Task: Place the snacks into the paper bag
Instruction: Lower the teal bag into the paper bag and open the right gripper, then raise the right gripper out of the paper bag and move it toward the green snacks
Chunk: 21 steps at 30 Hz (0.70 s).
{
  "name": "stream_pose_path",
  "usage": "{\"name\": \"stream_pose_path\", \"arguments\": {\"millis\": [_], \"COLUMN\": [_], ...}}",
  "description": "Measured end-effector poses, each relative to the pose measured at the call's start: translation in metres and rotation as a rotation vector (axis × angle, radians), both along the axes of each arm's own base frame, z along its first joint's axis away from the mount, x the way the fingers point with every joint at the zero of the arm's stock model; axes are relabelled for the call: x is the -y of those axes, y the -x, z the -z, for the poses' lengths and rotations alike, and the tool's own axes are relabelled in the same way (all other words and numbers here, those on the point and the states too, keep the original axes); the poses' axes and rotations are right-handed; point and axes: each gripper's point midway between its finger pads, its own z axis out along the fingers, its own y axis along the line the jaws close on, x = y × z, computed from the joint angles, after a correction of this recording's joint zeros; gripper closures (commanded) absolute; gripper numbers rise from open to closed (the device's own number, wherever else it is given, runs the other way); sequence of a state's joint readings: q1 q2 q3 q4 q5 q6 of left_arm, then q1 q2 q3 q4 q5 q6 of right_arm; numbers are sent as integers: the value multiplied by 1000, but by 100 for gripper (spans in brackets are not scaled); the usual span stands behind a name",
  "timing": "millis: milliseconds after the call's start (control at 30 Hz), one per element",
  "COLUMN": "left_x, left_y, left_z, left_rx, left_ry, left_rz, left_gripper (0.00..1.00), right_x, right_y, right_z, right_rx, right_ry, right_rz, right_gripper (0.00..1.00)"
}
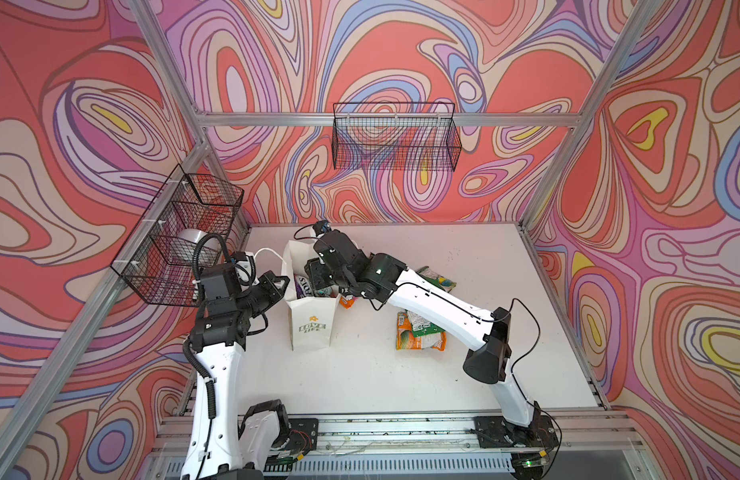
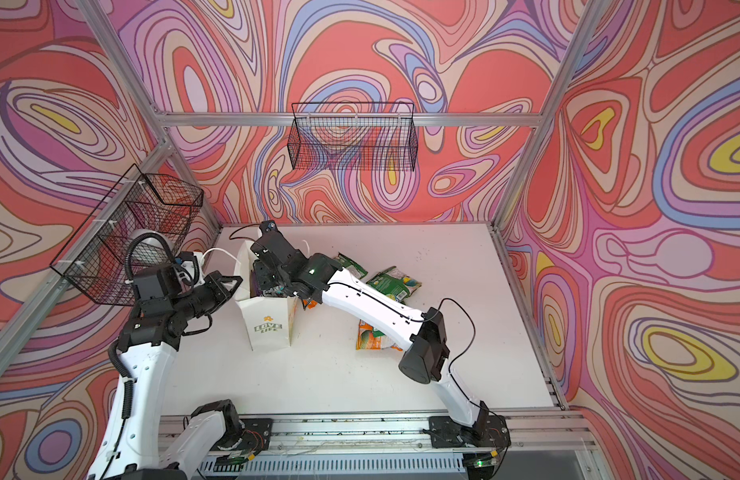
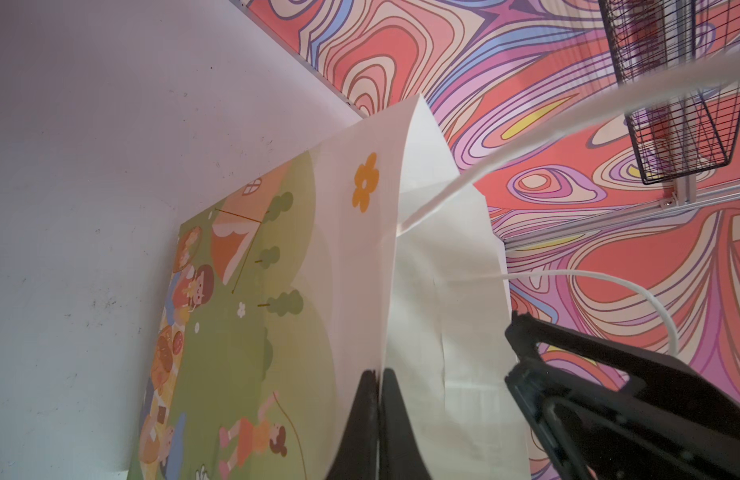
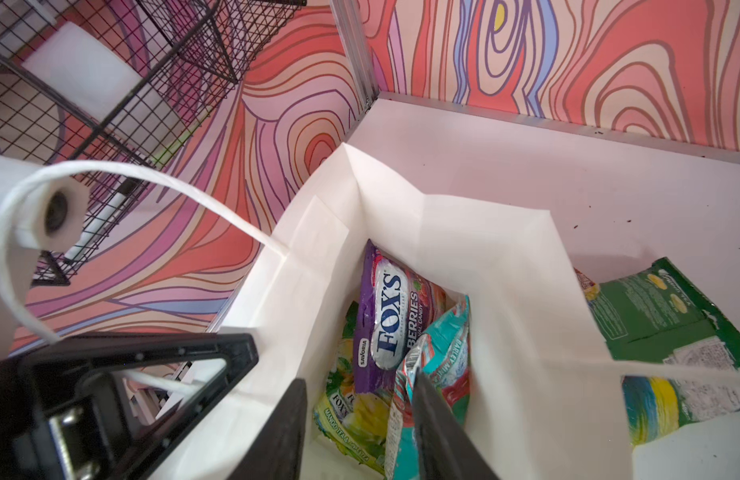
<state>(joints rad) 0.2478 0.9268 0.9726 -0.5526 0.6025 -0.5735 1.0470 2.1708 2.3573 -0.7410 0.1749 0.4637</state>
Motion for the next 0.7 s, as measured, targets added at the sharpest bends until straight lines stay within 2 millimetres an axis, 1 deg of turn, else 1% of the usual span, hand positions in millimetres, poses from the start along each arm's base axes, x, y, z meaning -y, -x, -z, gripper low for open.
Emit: {"name": "stream_pose_path", "arguments": {"millis": [167, 267, 333, 433, 500, 600, 700], "left_x": [0, 0, 0, -2, -3, -3, -3], "left_y": [0, 0, 0, -1, -1, -1, -1], "left_z": [0, 0, 0, 2, 2, 2, 2], "left_rx": [0, 0, -1, -6, -6, -7, -7], "left_ry": [0, 0, -1, -6, -8, -10, -10], "left_rz": [0, -1, -2, -9, -12, -16, -17], "left_gripper": [100, 100, 100, 100, 100, 100, 100], "right_x": [-5, -4, -1, 12, 24, 43, 61], "right_y": [7, 12, 17, 26, 33, 39, 43], "right_z": [-5, -15, -30, -59, -85, -119, -143], "right_rx": [21, 45, 69, 112, 151, 207, 253], "right_ry": [0, -2, -19, -51, -84, -126, -150], "right_rz": [-38, -60, -73, -82, -81, -69, -43], "right_gripper": [41, 34, 28, 21, 18, 13, 9]}}
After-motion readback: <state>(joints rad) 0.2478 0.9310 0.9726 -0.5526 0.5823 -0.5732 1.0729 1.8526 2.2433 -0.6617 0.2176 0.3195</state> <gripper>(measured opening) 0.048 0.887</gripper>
